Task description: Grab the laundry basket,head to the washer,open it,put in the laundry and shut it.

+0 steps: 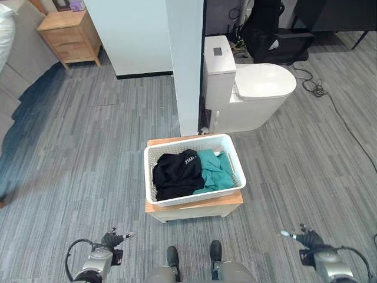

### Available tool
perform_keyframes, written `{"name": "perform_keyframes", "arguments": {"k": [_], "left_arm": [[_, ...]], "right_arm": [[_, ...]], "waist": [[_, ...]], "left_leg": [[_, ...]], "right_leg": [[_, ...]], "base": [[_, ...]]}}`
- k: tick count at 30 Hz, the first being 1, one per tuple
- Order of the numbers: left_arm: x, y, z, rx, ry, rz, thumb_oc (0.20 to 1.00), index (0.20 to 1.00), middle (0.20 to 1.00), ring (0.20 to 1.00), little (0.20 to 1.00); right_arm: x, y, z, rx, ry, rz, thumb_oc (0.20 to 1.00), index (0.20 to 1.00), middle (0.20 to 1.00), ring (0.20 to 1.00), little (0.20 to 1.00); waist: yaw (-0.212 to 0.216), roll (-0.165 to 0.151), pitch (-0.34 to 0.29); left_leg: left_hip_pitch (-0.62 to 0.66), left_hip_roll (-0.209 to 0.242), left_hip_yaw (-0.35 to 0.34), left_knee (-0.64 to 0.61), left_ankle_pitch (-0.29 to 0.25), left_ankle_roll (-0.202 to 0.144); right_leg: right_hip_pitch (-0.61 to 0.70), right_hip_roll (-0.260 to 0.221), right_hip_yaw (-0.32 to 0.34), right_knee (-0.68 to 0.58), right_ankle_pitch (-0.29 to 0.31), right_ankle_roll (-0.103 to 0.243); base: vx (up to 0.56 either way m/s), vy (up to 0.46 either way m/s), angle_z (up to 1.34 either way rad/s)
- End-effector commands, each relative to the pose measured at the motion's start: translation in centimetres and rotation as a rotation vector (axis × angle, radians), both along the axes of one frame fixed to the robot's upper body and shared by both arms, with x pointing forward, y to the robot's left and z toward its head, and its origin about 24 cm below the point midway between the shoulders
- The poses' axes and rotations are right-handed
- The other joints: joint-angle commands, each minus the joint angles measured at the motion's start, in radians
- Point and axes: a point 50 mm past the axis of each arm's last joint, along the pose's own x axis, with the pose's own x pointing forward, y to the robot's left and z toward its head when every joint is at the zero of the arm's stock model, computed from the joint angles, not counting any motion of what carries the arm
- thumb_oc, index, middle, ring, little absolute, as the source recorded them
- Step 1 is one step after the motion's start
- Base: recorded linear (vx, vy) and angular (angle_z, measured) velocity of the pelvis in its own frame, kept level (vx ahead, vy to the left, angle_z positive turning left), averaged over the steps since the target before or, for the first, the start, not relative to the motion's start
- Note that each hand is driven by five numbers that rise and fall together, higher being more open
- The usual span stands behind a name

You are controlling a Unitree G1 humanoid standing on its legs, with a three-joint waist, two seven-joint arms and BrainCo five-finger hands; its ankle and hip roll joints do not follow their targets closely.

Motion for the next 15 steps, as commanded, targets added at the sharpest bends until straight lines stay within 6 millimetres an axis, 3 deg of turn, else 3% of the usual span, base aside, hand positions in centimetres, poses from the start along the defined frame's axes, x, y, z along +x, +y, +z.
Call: {"name": "perform_keyframes", "arguments": {"k": [1,2,4,5,6,7,9,11,13,15], "left_arm": [[0.6,0.2,0.0,0.017,0.095,-0.104,1.0,1.0,1.0,1.0,1.0],[1.6,0.7,0.5,0.044,0.144,-0.151,1.0,1.0,1.0,1.0,1.0],[2.2,0.5,0.6,0.039,0.15,-0.164,1.0,1.0,1.0,1.0,1.0],[3.8,0.8,1.6,0.06,0.152,-0.172,1.0,1.0,1.0,1.0,1.0],[5.1,1.1,2.4,0.083,0.153,-0.189,1.0,1.0,1.0,1.0,1.0],[10.1,1.5,6.3,0.151,0.067,-0.207,1.0,1.0,1.0,1.0,1.0],[16.0,1.8,12.9,0.3,-0.042,-0.245,1.0,1.0,1.0,1.0,1.0],[18.1,1.3,15.8,0.341,-0.101,-0.247,1.0,1.0,1.0,1.0,1.0],[19.3,0.5,17.2,0.324,-0.163,-0.225,1.0,1.0,1.0,1.0,1.0],[19.5,0.1,17.3,0.311,-0.172,-0.224,1.0,1.0,1.0,1.0,1.0]], "right_arm": [[3.1,-4.0,6.1,-0.145,-0.021,0.036,1.0,1.0,1.0,1.0,1.0],[4.5,-6.2,9.4,-0.19,-0.007,-0.008,1.0,1.0,1.0,1.0,1.0],[4.8,-6.6,9.7,-0.189,0.015,-0.032,1.0,1.0,1.0,1.0,1.0],[6.4,-6.9,11.8,-0.22,0.037,-0.05,1.0,1.0,1.0,1.0,1.0],[7.3,-6.7,12.6,-0.222,0.057,-0.052,1.0,1.0,1.0,1.0,1.0],[11.0,-4.4,14.9,-0.281,0.081,0.025,1.0,1.0,1.0,1.0,1.0],[14.8,-0.3,16.2,-0.314,0.087,0.124,1.0,1.0,1.0,1.0,1.0],[16.3,1.9,16.3,-0.319,0.09,0.167,1.0,1.0,1.0,1.0,1.0],[16.9,3.7,15.2,-0.27,0.09,0.189,1.0,1.0,1.0,1.0,1.0],[17.3,4.8,14.6,-0.25,0.096,0.21,1.0,1.0,1.0,1.0,1.0]], "waist": [[0.015,-0.019,-0.034],[0.012,-0.01,-0.036],[0.008,-0.006,-0.033],[0.006,-0.001,-0.033],[0.006,0.001,-0.032],[-0.003,0.014,-0.016],[-0.003,0.022,0.005],[0.004,0.024,0.017],[0.011,0.023,0.025],[0.015,0.024,0.026]], "left_leg": [[0.001,0.036,-0.01,0.012,-0.022,-0.065],[0.004,0.039,-0.009,0.012,-0.022,-0.068],[0.006,0.04,-0.009,0.012,-0.021,-0.069],[0.005,0.042,-0.01,0.012,-0.019,-0.072],[0.001,0.043,-0.011,0.012,-0.016,-0.074],[-0.013,0.044,-0.019,0.012,-0.007,-0.076],[-0.05,0.041,-0.034,0.012,0.012,-0.078],[-0.076,0.036,-0.046,0.012,0.022,-0.077],[-0.096,0.03,-0.055,0.012,0.027,-0.075],[-0.103,0.026,-0.057,0.012,0.029,-0.074]], "right_leg": [[0.065,-0.094,0.013,0.022,-0.102,0.129],[0.067,-0.093,0.01,0.015,-0.098,0.13],[0.068,-0.092,0.009,0.014,-0.099,0.13],[0.068,-0.091,0.008,0.012,-0.098,0.129],[0.067,-0.089,0.005,0.01,-0.096,0.128],[0.056,-0.088,-0.003,0.008,-0.091,0.128],[0.026,-0.089,-0.014,0.01,-0.079,0.128],[0.006,-0.093,-0.021,0.01,-0.068,0.128],[-0.01,-0.099,-0.025,0.008,-0.058,0.128],[-0.017,-0.102,-0.027,0.007,-0.054,0.129]], "base": [[0.08,0.056,0.05],[0.04,0.036,0.0],[0.01,0.004,0.04],[-0.01,-0.007,0.03],[-0.07,-0.015,-0.01],[-0.13,-0.034,-0.03],[-0.18,-0.046,0.08],[-0.12,-0.048,0.3],[-0.07,-0.037,0.17],[-0.03,-0.011,0.21]]}}
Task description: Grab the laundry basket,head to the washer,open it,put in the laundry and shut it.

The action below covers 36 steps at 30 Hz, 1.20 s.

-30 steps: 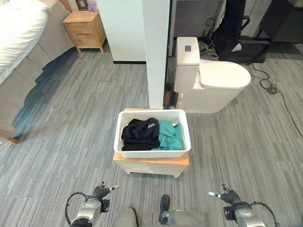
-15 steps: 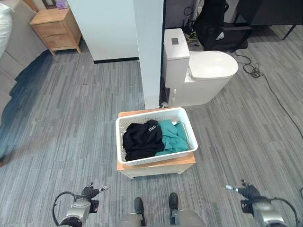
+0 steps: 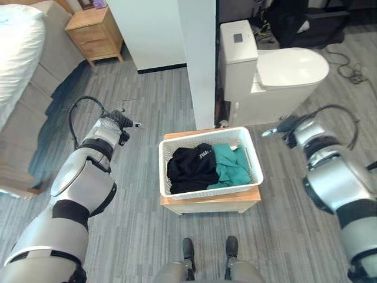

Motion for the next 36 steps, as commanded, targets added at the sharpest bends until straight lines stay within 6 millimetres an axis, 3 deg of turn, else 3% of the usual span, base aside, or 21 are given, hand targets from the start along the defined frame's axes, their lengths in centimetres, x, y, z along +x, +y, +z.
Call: {"name": "perform_keyframes", "arguments": {"k": [1,4,6,10,21,36], "left_arm": [[-4.8,4.1,-7.9,-0.045,0.222,0.204,1.0,1.0,1.0,1.0,1.0],[-4.5,3.5,-7.8,-0.07,0.207,0.205,1.0,1.0,1.0,1.0,1.0],[-4.8,3.7,-8.2,-0.062,0.214,0.233,1.0,1.0,1.0,1.0,1.0],[-5.6,3.6,-9.5,-0.102,0.225,0.261,1.0,1.0,1.0,1.0,1.0],[-4.7,2.8,-8.7,-0.274,0.131,0.327,1.0,1.0,1.0,1.0,1.0],[-3.6,1.7,-7.4,-0.3,0.08,0.307,1.0,1.0,1.0,1.0,1.0]], "right_arm": [[-2.9,-4.8,-1.6,-0.026,0.079,-0.191,1.0,1.0,1.0,1.0,1.0],[-2.6,-3.4,-2.4,-0.025,0.105,-0.16,1.0,1.0,1.0,1.0,1.0],[-2.1,-1.3,-3.1,-0.047,0.13,-0.109,1.0,1.0,1.0,1.0,1.0],[-1.6,0.3,-3.6,0.008,0.103,-0.092,1.0,1.0,1.0,1.0,1.0],[-1.1,1.8,-3.7,0.093,0.04,-0.134,1.0,1.0,1.0,1.0,1.0],[-0.8,2.8,-3.6,0.137,0.011,-0.133,1.0,1.0,1.0,1.0,1.0]], "waist": [[-0.011,-0.09,0.032],[-0.006,-0.091,0.037],[-0.007,-0.092,0.037],[-0.014,-0.1,0.036],[-0.035,-0.107,0.036],[-0.047,-0.109,0.046]], "left_leg": [[0.009,0.026,0.0,0.007,-0.025,-0.068],[-0.004,0.022,-0.004,0.007,-0.021,-0.068],[-0.008,0.022,-0.003,0.007,-0.021,-0.068],[0.002,0.025,0.005,0.007,-0.027,-0.067],[0.005,0.032,0.015,0.007,-0.033,-0.07],[-0.021,0.035,0.021,0.007,-0.027,-0.073]], "right_leg": [[0.069,-0.108,0.029,-0.002,-0.079,0.14],[0.059,-0.11,0.026,-0.002,-0.075,0.138],[0.052,-0.109,0.026,-0.002,-0.072,0.136],[0.058,-0.106,0.032,-0.002,-0.074,0.135],[0.052,-0.102,0.037,-0.002,-0.075,0.133],[0.016,-0.101,0.042,-0.002,-0.07,0.132]], "base": [[-0.01,-0.002,0.04],[-0.01,-0.006,-0.04],[-0.01,-0.003,0.06],[0.0,0.0,0.0],[-0.01,0.003,-0.05],[0.0,-0.001,-0.02]]}}
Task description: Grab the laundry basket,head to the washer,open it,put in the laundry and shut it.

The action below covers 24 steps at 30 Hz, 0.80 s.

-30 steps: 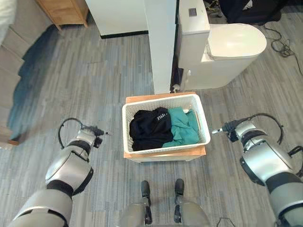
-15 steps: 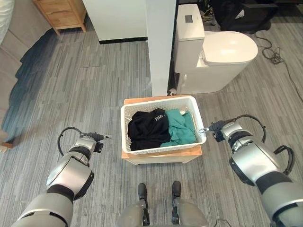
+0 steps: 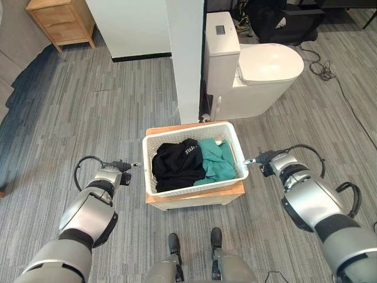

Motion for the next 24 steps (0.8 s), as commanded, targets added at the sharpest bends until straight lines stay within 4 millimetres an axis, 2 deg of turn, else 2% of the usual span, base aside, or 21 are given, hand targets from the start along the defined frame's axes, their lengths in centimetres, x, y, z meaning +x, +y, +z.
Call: {"name": "perform_keyframes", "arguments": {"k": [1,10,14,22,24], "left_arm": [[2.1,0.4,3.9,0.061,-0.083,0.048,1.0,1.0,1.0,1.0,1.0],[3.0,0.2,5.6,0.066,-0.137,0.051,1.0,1.0,1.0,1.0,1.0],[3.4,0.6,6.9,0.086,-0.164,0.055,1.0,1.0,1.0,1.0,1.0],[3.7,1.3,8.1,0.104,-0.197,0.076,1.0,1.0,1.0,1.0,1.0],[3.9,1.1,8.5,0.117,-0.205,0.069,1.0,1.0,1.0,1.0,1.0]], "right_arm": [[1.3,-0.5,3.5,-0.043,-0.081,-0.043,1.0,1.0,1.0,1.0,1.0],[2.5,0.4,5.4,-0.006,-0.171,-0.033,1.0,1.0,1.0,1.0,1.0],[3.2,1.2,6.9,-0.011,-0.222,-0.006,1.0,1.0,1.0,1.0,1.0],[4.0,3.1,7.8,-0.005,-0.272,0.052,1.0,1.0,1.0,1.0,1.0],[4.3,4.4,8.1,0.003,-0.293,0.084,1.0,1.0,1.0,1.0,1.0]], "waist": [[0.007,-0.002,0.046],[0.006,-0.009,0.072],[-0.001,-0.014,0.089],[-0.009,-0.025,0.101],[-0.014,-0.03,0.109]], "left_leg": [[-0.009,0.034,-0.014,0.006,-0.025,-0.078],[-0.06,0.037,-0.009,0.006,-0.012,-0.079],[-0.084,0.041,-0.006,0.006,-0.008,-0.08],[-0.098,0.044,0.0,0.006,-0.01,-0.078],[-0.105,0.044,0.003,0.006,-0.01,-0.076]], "right_leg": [[0.047,-0.101,0.012,-0.002,-0.085,0.143],[-0.008,-0.099,0.017,0.001,-0.073,0.139],[-0.038,-0.096,0.026,0.002,-0.065,0.139],[-0.062,-0.093,0.042,0.002,-0.06,0.14],[-0.074,-0.091,0.047,0.004,-0.06,0.14]], "base": [[0.0,0.0,0.0],[-0.01,-0.006,0.0],[0.01,0.0,-0.01],[0.02,0.006,-0.1],[0.02,0.017,-0.12]]}}
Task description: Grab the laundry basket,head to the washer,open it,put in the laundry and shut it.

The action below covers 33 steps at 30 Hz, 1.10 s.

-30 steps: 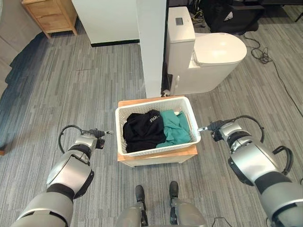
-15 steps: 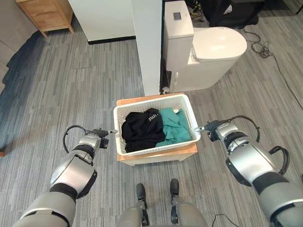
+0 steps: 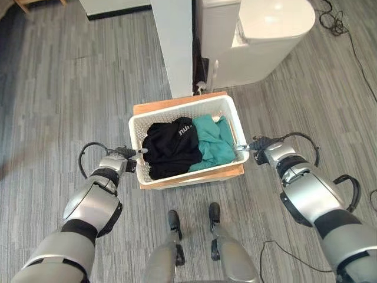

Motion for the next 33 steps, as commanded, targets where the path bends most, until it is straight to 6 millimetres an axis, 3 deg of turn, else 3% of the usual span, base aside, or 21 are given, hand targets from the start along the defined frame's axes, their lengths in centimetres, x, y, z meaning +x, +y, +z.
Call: {"name": "perform_keyframes", "arguments": {"k": [1,9,18,19,20,21,24,26,27,28,29,33], "left_arm": [[1.2,2.8,4.7,0.098,-0.096,0.091,1.0,1.0,1.0,1.0,1.0],[1.5,2.3,5.1,0.065,-0.139,0.108,1.0,1.0,1.0,1.0,1.0],[1.9,0.9,5.0,0.009,-0.179,0.105,1.0,1.0,1.0,1.0,1.0],[1.9,0.9,5.0,0.009,-0.179,0.105,0.94,0.94,0.94,0.94,0.94],[2.0,0.6,4.9,-0.002,-0.181,0.1,0.58,0.58,0.58,0.58,0.58],[2.1,0.3,4.9,-0.013,-0.188,0.091,0.451,0.451,0.451,0.451,0.451],[2.4,-0.5,5.2,-0.036,-0.211,0.077,0.2,0.2,0.2,0.2,0.2],[2.5,-0.7,5.3,-0.041,-0.217,0.07,0.2,0.2,0.2,0.2,0.2],[2.6,-1.0,5.2,-0.049,-0.22,0.064,0.2,0.2,0.2,0.2,0.2],[2.7,-1.4,5.3,-0.065,-0.232,0.059,0.2,0.2,0.2,0.2,0.2],[2.7,-1.6,5.2,-0.067,-0.233,0.053,0.2,0.2,0.2,0.2,0.2],[2.8,-2.4,5.1,-0.082,-0.241,0.036,0.2,0.2,0.2,0.2,0.2]], "right_arm": [[2.0,2.0,4.9,-0.051,-0.137,0.03,1.0,1.0,1.0,1.0,1.0],[2.8,6.2,6.0,0.001,-0.251,0.143,1.0,1.0,1.0,1.0,1.0],[2.8,7.5,5.8,0.022,-0.284,0.17,1.0,1.0,1.0,1.0,1.0],[2.8,7.5,5.8,0.022,-0.284,0.17,1.0,1.0,1.0,1.0,1.0],[2.8,7.5,5.8,0.026,-0.284,0.167,1.0,1.0,1.0,1.0,1.0],[2.8,7.5,5.8,0.034,-0.287,0.164,1.0,1.0,1.0,1.0,1.0],[2.8,7.1,5.6,0.052,-0.29,0.144,1.0,1.0,1.0,1.0,1.0],[2.8,7.0,5.6,0.056,-0.293,0.138,1.0,1.0,1.0,1.0,1.0],[2.7,6.9,5.5,0.066,-0.294,0.134,0.79,0.79,0.79,0.79,0.79],[2.7,6.8,5.4,0.093,-0.3,0.12,0.529,0.529,0.529,0.529,0.529],[2.7,6.7,5.4,0.097,-0.302,0.117,0.219,0.219,0.219,0.219,0.219],[2.7,6.9,5.2,0.152,-0.316,0.102,0.2,0.2,0.2,0.2,0.2]], "waist": [[-0.011,-0.018,0.011],[-0.024,-0.026,0.019],[-0.02,-0.03,0.027],[-0.02,-0.03,0.027],[-0.019,-0.03,0.027],[-0.018,-0.029,0.029],[-0.014,-0.029,0.033],[-0.013,-0.029,0.034],[-0.012,-0.028,0.035],[-0.012,-0.027,0.037],[-0.01,-0.027,0.037],[-0.009,-0.025,0.04]], "left_leg": [[0.005,0.039,-0.044,0.007,-0.019,-0.08],[-0.006,0.04,-0.042,0.007,-0.022,-0.078],[-0.02,0.034,-0.05,0.007,-0.023,-0.074],[-0.02,0.034,-0.05,0.007,-0.023,-0.074],[-0.022,0.033,-0.051,0.007,-0.022,-0.073],[-0.024,0.031,-0.052,0.007,-0.022,-0.073],[-0.035,0.028,-0.057,0.007,-0.019,-0.073],[-0.038,0.028,-0.058,0.007,-0.019,-0.072],[-0.04,0.027,-0.06,0.007,-0.019,-0.072],[-0.044,0.023,-0.061,0.007,-0.018,-0.071],[-0.046,0.023,-0.062,0.007,-0.018,-0.071],[-0.052,0.021,-0.062,0.007,-0.017,-0.07]], "right_leg": [[0.058,-0.1,0.0,0.004,-0.087,0.141],[0.041,-0.097,0.008,0.005,-0.084,0.142],[0.032,-0.101,0.002,0.001,-0.081,0.143],[0.032,-0.102,0.002,0.001,-0.081,0.143],[0.031,-0.102,0.002,0.001,-0.081,0.143],[0.029,-0.102,0.002,0.001,-0.081,0.143],[0.022,-0.103,-0.003,0.0,-0.079,0.144],[0.02,-0.104,-0.004,0.001,-0.079,0.144],[0.018,-0.104,-0.005,0.001,-0.078,0.145],[0.015,-0.103,-0.004,0.0,-0.077,0.145],[0.014,-0.103,-0.004,0.0,-0.076,0.144],[0.007,-0.105,-0.002,-0.001,-0.074,0.145]], "base": [[0.01,0.018,-0.14],[0.0,0.005,-0.01],[0.0,0.0,0.0],[0.0,0.0,0.0],[0.0,0.0,0.0],[0.0,0.0,0.0],[0.0,0.0,0.0],[0.0,0.0,0.0],[0.0,0.0,0.0],[0.0,0.0,0.0],[0.0,0.0,0.0],[0.0,0.0,0.0]]}}
